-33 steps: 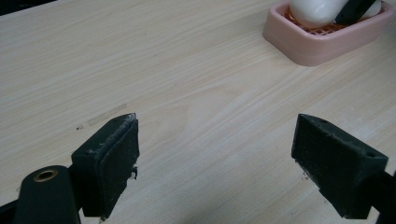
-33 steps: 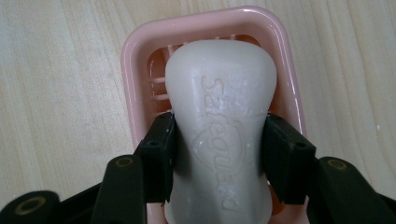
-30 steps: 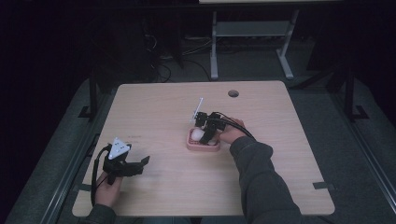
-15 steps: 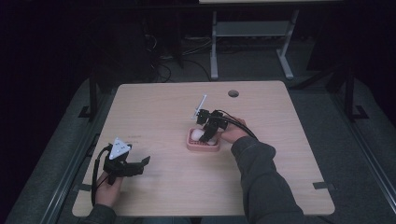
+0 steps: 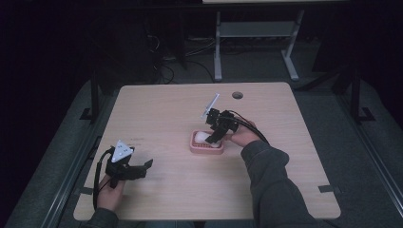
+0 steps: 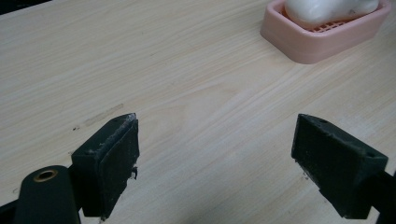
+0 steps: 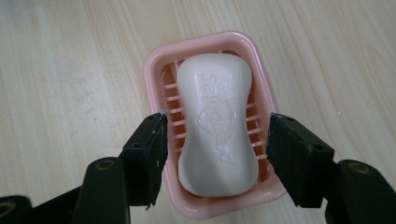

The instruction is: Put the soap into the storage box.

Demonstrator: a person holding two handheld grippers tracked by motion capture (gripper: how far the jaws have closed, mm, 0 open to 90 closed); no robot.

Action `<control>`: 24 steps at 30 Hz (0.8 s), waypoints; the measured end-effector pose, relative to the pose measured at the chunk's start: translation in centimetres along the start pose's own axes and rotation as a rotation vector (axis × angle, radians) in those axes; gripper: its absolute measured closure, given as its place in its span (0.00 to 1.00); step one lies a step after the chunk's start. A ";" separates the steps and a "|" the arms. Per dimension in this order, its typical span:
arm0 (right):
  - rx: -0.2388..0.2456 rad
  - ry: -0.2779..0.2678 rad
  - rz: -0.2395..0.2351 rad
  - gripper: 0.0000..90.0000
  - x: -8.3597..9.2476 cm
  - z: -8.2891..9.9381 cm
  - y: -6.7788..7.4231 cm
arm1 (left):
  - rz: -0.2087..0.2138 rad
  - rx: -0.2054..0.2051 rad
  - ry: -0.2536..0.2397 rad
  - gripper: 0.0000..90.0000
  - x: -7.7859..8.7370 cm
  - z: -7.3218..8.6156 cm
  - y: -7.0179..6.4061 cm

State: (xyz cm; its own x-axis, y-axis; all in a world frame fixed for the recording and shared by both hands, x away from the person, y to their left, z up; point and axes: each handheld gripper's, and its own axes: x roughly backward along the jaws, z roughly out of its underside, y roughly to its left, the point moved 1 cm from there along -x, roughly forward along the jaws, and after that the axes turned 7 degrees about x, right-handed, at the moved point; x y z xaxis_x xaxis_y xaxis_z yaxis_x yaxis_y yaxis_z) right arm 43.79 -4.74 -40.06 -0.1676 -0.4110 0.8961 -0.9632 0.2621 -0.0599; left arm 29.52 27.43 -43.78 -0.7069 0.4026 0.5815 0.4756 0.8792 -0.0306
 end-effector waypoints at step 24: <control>-0.030 -0.061 0.019 0.39 2.1 2.0 0.7 | 0.000 -0.005 -0.002 0.16 0.0 0.0 -0.1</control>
State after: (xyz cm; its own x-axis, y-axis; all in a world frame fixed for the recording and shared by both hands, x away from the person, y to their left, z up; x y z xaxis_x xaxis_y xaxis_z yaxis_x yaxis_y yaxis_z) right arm 42.37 -7.19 -39.14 -0.1996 -0.4582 0.8662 -0.9530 0.2963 -0.0629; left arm 29.48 27.32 -43.79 -0.7077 0.4035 0.5799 0.4785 0.8777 -0.0266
